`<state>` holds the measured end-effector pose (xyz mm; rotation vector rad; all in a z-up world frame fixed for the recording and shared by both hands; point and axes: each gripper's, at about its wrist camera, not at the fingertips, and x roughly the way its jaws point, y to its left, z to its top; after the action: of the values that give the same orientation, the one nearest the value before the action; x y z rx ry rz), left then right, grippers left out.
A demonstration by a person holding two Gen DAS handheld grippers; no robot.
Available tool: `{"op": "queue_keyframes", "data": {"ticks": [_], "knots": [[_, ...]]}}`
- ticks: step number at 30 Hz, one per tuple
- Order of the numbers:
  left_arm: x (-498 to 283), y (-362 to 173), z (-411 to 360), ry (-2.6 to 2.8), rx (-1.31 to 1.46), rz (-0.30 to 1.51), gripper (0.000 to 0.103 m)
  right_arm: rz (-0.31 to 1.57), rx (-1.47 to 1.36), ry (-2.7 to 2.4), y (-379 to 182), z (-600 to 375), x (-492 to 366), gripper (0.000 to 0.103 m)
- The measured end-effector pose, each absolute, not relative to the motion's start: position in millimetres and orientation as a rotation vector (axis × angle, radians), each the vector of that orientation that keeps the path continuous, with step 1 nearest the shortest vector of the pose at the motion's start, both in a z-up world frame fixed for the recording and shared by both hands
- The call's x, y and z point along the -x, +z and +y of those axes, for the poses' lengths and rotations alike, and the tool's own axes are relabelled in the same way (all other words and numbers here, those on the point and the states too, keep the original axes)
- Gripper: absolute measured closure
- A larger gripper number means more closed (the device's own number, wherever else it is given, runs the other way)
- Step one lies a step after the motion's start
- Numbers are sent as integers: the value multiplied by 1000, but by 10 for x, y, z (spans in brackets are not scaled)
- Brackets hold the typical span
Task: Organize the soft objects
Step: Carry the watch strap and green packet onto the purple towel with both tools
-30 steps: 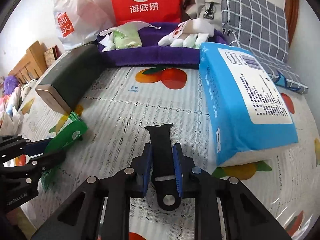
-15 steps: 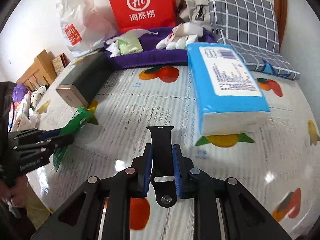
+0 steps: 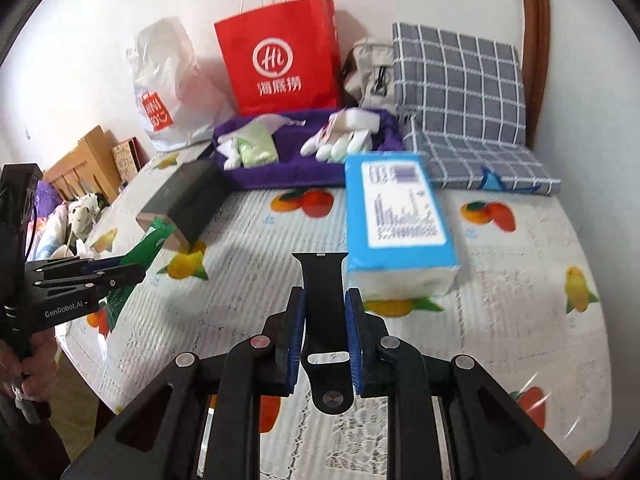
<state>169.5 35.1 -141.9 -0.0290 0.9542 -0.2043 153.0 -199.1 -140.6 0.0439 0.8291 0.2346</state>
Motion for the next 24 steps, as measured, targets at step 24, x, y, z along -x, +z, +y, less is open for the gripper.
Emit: {"op": "queue_keyframes", "data": {"ticks": [24], "knots": [[-2322,-815,497,-135,92,868,79,709,-24,265,-746,-1892,-2203,83]]}}
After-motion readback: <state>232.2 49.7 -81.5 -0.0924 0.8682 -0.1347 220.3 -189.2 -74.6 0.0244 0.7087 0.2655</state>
